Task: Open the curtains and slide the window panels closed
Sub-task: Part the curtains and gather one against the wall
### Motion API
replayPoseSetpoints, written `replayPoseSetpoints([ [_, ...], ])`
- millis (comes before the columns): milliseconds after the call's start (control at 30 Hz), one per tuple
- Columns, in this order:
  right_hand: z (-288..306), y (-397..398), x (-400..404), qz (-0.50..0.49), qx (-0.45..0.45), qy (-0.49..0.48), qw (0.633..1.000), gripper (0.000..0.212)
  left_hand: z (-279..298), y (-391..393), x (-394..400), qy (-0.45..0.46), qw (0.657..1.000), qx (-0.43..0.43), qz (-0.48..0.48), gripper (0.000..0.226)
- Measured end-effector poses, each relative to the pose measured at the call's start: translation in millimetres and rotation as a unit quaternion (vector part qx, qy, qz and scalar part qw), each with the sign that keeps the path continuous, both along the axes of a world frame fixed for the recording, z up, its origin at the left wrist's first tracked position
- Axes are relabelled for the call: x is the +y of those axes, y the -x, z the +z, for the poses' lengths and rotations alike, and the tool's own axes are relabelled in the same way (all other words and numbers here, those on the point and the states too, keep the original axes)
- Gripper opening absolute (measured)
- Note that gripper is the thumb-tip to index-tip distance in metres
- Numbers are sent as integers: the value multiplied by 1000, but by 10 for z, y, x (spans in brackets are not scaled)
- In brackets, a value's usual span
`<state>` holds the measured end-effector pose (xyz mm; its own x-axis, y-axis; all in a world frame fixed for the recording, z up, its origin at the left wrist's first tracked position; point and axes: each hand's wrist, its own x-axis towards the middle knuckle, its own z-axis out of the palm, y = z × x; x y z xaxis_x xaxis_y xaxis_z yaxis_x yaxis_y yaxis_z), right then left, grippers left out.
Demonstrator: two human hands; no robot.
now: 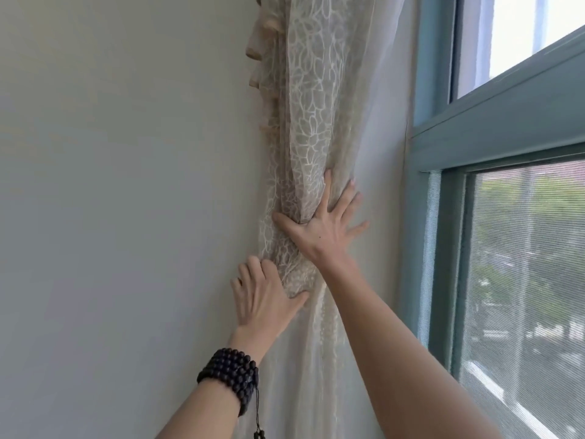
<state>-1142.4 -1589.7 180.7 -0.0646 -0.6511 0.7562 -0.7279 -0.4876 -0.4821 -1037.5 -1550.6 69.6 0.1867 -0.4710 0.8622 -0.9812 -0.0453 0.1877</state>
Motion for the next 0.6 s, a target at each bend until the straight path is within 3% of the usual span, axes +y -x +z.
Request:
replayPoseSetpoints([
  [300, -51, -289, -714, 26, -9, 11, 1000, 126, -42, -293, -682, 48, 999, -18, 16, 75],
  [600, -72, -467, -1045, -44, -15, 64, 997, 116, -44, -459, -1052, 75, 997, -22, -10, 77],
])
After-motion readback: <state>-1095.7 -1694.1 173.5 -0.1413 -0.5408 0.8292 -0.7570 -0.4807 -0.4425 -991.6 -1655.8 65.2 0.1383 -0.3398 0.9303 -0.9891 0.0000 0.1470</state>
